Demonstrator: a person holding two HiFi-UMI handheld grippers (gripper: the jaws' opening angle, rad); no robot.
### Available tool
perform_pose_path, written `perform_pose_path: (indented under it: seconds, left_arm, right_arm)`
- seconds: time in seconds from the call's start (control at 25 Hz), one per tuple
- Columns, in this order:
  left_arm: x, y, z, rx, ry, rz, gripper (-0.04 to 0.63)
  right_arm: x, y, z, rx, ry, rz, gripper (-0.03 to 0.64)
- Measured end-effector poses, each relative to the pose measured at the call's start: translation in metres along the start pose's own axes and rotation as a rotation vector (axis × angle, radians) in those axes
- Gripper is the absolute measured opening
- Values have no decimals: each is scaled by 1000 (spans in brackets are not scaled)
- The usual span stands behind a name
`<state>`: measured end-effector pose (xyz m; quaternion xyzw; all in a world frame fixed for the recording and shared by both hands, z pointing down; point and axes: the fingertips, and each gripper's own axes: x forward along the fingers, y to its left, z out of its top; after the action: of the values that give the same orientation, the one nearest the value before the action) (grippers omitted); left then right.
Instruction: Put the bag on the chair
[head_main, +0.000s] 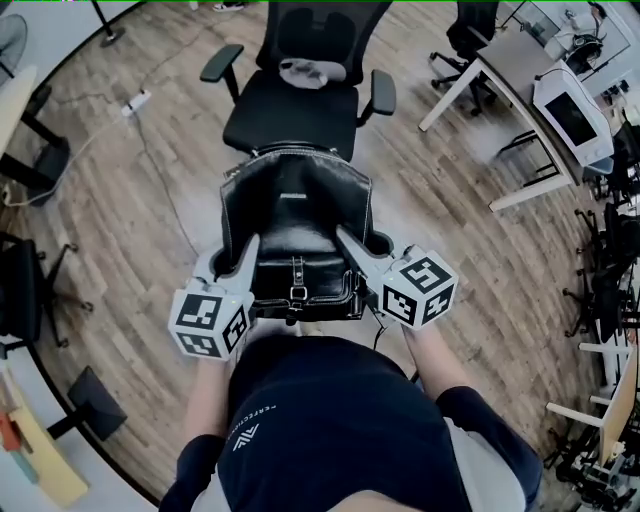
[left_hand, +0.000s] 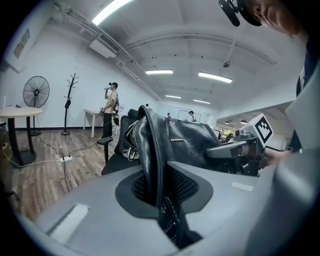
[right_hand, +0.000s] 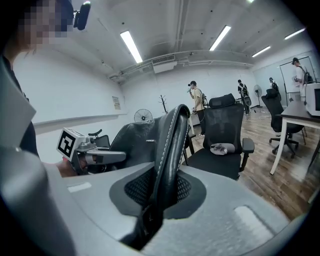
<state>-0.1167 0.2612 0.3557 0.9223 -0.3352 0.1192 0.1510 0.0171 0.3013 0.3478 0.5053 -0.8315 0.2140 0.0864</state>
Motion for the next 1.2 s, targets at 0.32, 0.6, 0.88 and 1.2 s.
perform_pose_path:
  seconds: [0.32, 0.6, 0.88, 1.2]
  left_arm:
    - [19, 44, 5, -18, 27, 7, 64]
    - [31, 82, 10, -43, 29, 23, 63]
    - [35, 129, 20, -50, 41, 31, 63]
    - [46, 167, 22, -79, 37, 53, 61]
  right_arm:
    - [47, -10, 9, 35, 20, 7, 37]
    - [89, -15, 20, 38, 47, 17, 37]
    - [137, -11, 33, 57, 67, 31, 38]
    - [179, -16, 44, 49, 111, 45, 38]
